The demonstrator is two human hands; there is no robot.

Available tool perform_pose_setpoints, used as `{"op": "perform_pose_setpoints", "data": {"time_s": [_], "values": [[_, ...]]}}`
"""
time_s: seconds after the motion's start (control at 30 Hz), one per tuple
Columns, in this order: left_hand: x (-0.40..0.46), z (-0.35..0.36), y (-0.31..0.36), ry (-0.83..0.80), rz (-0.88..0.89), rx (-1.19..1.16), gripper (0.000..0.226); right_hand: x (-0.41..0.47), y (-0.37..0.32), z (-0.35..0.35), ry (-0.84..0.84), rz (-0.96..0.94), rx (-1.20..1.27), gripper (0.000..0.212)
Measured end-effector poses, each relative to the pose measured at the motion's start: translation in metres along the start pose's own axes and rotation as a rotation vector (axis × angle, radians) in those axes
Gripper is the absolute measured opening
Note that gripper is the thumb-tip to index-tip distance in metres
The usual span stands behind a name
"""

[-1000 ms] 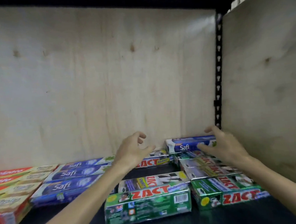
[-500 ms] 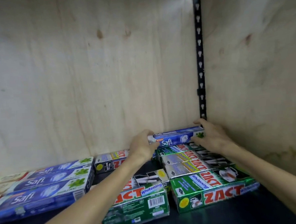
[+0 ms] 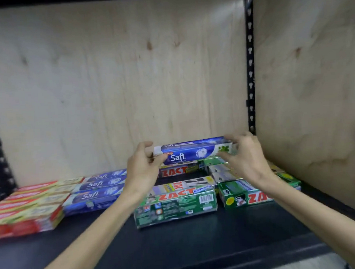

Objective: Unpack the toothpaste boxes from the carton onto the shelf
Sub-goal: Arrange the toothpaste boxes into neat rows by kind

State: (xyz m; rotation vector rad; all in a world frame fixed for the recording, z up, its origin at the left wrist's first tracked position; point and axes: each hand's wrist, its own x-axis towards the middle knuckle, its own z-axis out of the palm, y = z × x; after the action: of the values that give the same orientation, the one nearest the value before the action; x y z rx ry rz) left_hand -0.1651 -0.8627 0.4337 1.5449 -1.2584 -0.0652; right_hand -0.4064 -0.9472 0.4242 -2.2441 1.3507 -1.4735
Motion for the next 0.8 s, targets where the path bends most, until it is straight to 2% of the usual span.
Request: {"op": "perform_pose_setpoints", "data": {"time_s": [0.2,0.37,0.53,0.8], "values": [[-0.066,-0.083,-0.026,0.145,-0.050,-0.089,0.065,-0.053,-0.060,0.019,-0.044,-0.086,0.035,0.044],[-0.114,-0.141,-0.055,0.218,-0.095,-0.082,0.051,-0.098,-0.103,0.050,-0.108,-0.149,0.087,0.048],[-0.152,-0.184,-0.078,0.263,-0.151,-0.020,0.030,-0.130,-0.141,0.079,-0.105,-0.240,0.132,0.051],[-0.176,-0.223,-0.109,0.318,-0.181,0.070,0.042,-0.154,-0.174,0.108,-0.163,-0.316,0.177,0.046]]}}
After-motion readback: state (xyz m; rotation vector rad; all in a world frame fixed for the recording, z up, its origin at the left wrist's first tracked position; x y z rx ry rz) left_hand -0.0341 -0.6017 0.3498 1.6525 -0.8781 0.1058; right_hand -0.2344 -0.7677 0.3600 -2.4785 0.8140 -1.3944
